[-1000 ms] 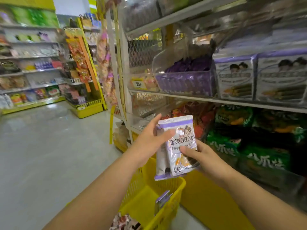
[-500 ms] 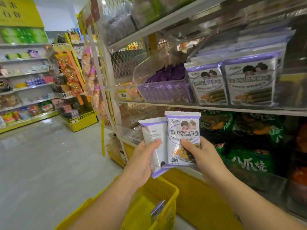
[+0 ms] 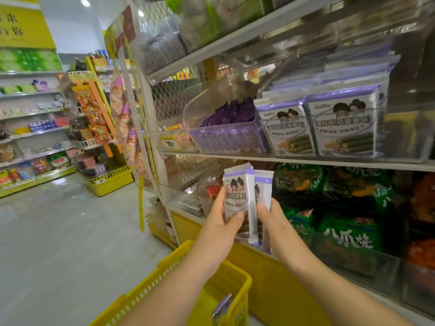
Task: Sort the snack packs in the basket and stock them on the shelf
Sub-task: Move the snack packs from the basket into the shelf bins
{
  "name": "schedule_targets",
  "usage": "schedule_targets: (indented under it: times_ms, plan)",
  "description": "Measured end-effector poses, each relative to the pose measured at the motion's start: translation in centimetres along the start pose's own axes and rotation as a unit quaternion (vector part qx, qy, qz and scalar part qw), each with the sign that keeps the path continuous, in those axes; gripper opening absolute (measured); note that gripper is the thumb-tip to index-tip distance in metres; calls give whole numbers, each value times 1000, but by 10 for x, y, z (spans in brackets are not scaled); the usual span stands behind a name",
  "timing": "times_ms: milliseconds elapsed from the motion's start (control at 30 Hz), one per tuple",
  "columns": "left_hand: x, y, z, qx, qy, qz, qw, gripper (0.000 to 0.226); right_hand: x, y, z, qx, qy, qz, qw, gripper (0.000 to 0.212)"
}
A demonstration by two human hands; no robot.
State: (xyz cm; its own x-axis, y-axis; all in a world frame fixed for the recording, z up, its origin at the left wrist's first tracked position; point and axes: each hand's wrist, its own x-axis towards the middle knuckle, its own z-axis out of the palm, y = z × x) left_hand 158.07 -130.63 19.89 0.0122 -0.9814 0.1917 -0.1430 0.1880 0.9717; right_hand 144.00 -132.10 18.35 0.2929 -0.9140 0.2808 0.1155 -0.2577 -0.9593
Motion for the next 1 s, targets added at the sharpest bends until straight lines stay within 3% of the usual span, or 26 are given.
schedule_targets:
  times_ms: [167, 367, 500, 600, 700, 767, 867, 1000]
  plan:
    - [-2, 20, -6, 63, -60, 22, 996, 53, -7, -22, -7, -51, -20, -47, 997, 54]
    - [-15, 72, 3, 106, -160, 78, 978, 67, -19, -69, -26, -67, -20, -86, 994, 46]
    - [-21, 118, 11, 124, -155, 148, 969, 50, -30, -132, -49, -151, -56, -150, 975, 61]
    - [-22, 147, 20, 128, -137, 215, 958, 48, -41, -188, -75, -213, -26, -198, 957, 73]
    - [-18, 172, 30, 166, -139, 278, 936, 51, -54, -241, -102, -317, -19, -221, 922, 63]
    - [-13, 190, 40, 192, -140, 329, 914, 60, -60, -264, -115, -395, -55, -212, 892, 55]
    - [-1, 217, 61, 272, -127, 414, 860, 62, -65, -280, -130, -520, -59, -206, 827, 62]
    - [26, 249, 87, 419, 9, 509, 752, 65, -59, -284, -152, -525, 33, -286, 801, 56]
